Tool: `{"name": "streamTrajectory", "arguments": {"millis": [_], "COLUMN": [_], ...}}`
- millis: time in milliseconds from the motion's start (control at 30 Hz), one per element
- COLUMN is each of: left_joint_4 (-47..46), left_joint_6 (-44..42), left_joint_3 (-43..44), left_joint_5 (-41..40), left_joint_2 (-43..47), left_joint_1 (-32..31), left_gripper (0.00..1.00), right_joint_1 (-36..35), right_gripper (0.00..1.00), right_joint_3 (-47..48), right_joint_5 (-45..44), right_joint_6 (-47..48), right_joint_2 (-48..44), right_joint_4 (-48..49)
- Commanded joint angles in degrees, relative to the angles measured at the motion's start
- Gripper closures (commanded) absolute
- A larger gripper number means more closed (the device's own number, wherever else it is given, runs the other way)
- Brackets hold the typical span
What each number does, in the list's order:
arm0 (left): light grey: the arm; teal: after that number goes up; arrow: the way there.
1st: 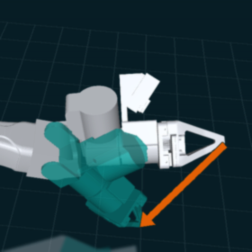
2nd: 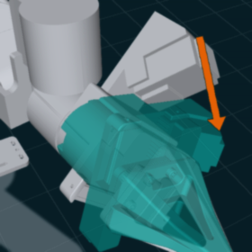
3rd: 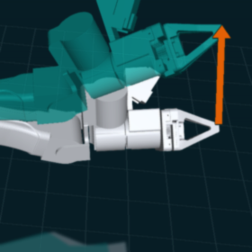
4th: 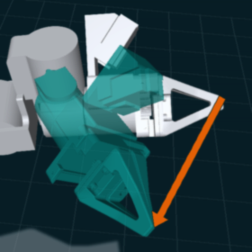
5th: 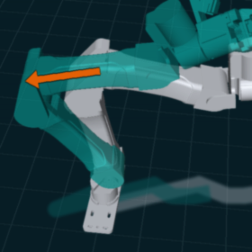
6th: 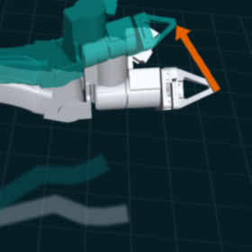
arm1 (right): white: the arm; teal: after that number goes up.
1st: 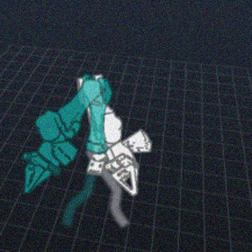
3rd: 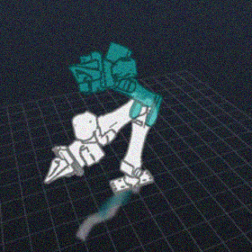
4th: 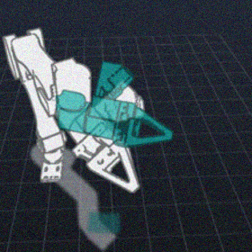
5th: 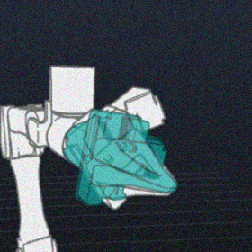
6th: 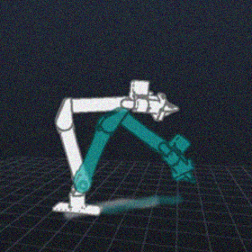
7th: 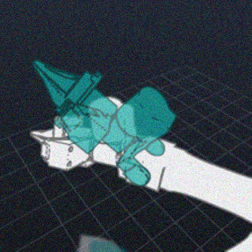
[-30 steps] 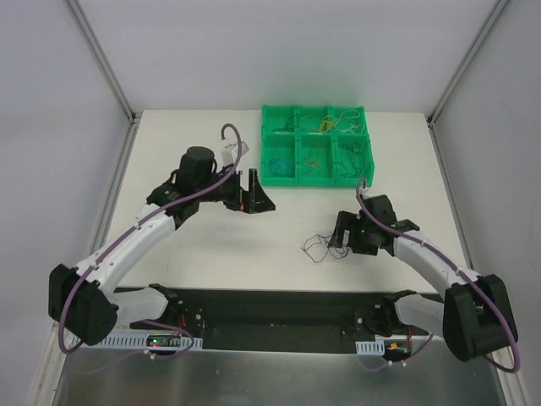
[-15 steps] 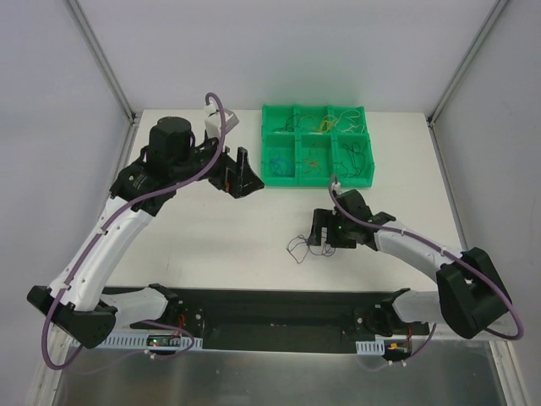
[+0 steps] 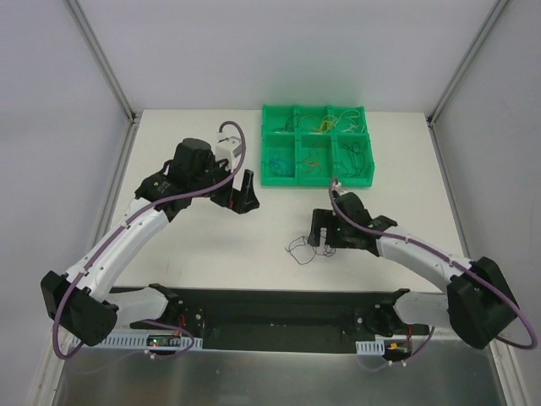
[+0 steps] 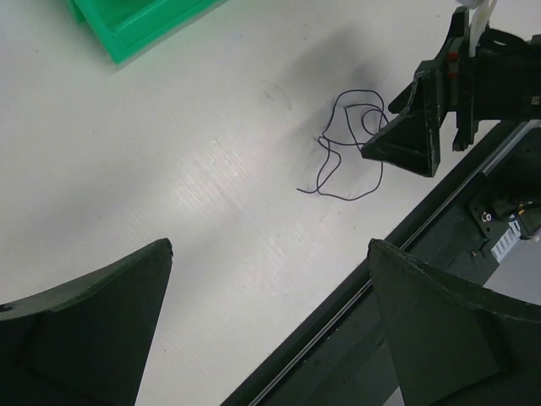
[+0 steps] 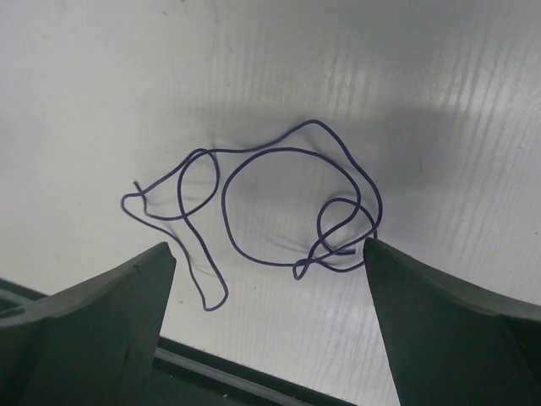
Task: Untangle the cables
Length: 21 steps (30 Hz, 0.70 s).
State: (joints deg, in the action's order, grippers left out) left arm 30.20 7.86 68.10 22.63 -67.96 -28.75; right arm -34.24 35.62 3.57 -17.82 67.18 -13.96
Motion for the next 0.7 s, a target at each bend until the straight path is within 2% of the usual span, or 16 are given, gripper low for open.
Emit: {"name": "streamTrajectory", "arguments": {"millis": [0,67,133,367,567,633,667], "left_joint_4": [-5.0,-5.1,-5.1,-5.1,-5.3,-5.3,-5.3], "left_joint_6": [-1.1,-1.2,-1.2,-0.7,-0.8,-0.8,-0.7], "left_joint_3": [-2.4,-2.6,-2.7,-2.9,-3.1,-3.3,-3.4], "left_joint_5": [-0.7,-1.3,-1.5,-0.5,-0.4,-0.3,-0.5], "left_joint_2": [4.0,4.4,4.7,4.6,4.2,4.1,4.1], "left_joint_1": [0.5,0.5,0.5,0.5,0.5,0.5,0.5], "left_gripper": [0.01,0.01,0.01,0.01,0.01,0.01,0.01], "right_joint_1": [-6.4,-8.0,-8.5,-8.0,-7.9,-7.9,-7.9], "right_gripper": [0.04,0.04,0.04,0.01,0.23,0.37,0.47], "right_joint_3": [8.3,11.6,12.7,11.7,8.9,8.4,8.1], "right_joint_5": [-14.4,-19.3,-20.5,-20.1,-15.3,-14.7,-14.6], "right_joint_6": [-1.3,-1.3,-0.6,2.4,4.5,4.3,4.2], "right_joint_2": [6.7,10.3,12.6,16.9,17.3,17.4,17.3], "right_joint_4": [-9.2,-13.3,-14.8,-11.5,-4.5,-4.3,-4.2]}}
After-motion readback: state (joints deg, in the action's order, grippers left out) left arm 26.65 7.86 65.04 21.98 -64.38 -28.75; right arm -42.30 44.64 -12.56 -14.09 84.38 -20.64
